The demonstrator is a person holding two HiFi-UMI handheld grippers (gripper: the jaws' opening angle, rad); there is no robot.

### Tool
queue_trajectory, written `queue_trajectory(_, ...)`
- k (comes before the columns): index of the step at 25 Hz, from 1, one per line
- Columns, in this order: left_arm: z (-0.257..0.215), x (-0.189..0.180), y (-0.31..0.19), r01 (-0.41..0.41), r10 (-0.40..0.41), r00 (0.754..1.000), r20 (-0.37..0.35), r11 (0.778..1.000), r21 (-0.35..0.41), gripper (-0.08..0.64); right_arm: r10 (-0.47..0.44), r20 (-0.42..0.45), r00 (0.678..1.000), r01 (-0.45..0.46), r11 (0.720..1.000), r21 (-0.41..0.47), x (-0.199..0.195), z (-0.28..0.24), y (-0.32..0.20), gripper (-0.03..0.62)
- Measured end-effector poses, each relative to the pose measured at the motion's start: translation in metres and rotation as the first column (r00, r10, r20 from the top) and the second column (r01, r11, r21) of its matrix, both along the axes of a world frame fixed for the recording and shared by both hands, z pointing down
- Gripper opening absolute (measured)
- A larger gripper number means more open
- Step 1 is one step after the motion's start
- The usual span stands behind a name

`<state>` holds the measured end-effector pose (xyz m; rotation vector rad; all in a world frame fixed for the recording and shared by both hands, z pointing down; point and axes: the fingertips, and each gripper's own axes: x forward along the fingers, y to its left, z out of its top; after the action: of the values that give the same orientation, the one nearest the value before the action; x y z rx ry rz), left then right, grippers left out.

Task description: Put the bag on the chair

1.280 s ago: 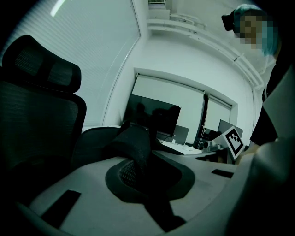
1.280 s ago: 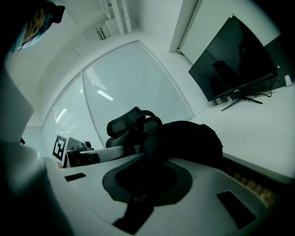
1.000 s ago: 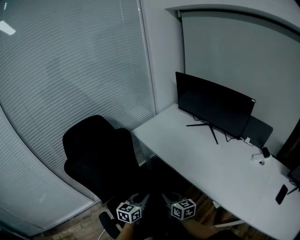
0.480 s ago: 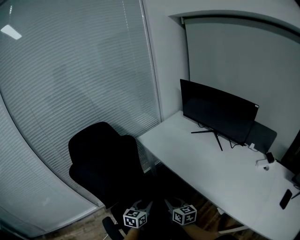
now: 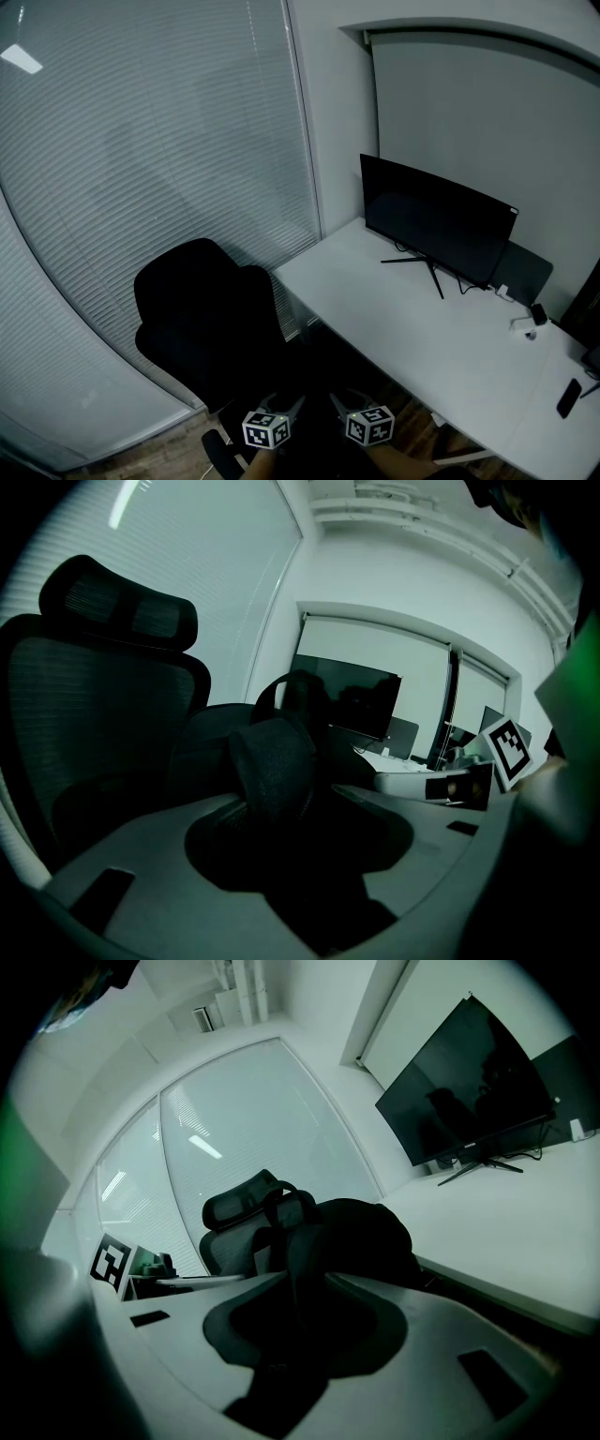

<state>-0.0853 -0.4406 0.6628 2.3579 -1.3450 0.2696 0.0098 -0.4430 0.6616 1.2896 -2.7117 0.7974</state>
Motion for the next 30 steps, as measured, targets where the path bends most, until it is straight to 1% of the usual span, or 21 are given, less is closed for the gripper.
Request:
queue_trajectory(3, 0.003, 0.0, 0.001, -0.002, 0.002, 1.0, -0.003, 1.0, -0.007, 0.209, 0.005, -0.006, 1.0, -0.005, 1.0, -0.003, 0.0, 0.002, 0.001, 0.095)
queue_trajectory(6, 0.007, 0.0, 0.002, -0.003, 0.003, 1.0, -0.006, 1.0, -0.022, 0.256, 0.013, -0.011, 1.0, -0.013, 1.0, -0.001, 0.001, 0.002, 0.002, 0.101)
queue_trajectory(13, 0.011, -0.005, 0.003, 0.015, -0.015, 1.0, 0.011, 0.999, -0.036, 0.318, 0.036, -0.011, 0.999, -0.036, 0.999, 0.005, 0.003, -0.002, 0.005, 0.103)
queue_trajectory(16, 0.011, -0.007, 0.01, 0.022, -0.022, 1.0, 0.003, 0.999, -0.041, 0.324, 0.041, -0.008, 0.999, -0.041, 0.999, 0.012, 0.004, -0.006, 0.01, 0.103)
queue_trajectory(23, -0.001, -0.017, 0.023, 0.018, -0.018, 1.0, -0.001, 1.0, -0.023, 0.325, 0.065, 0.0, 0.998, -0.064, 0.997, 0.031, 0.0, -0.02, 0.021, 0.103)
queue_trajectory(30, -0.017, -0.026, 0.039, -0.006, 0.007, 1.0, -0.017, 1.0, 0.031, 0.325, 0.083, 0.007, 0.997, -0.083, 0.995, 0.059, -0.011, -0.034, 0.038, 0.103)
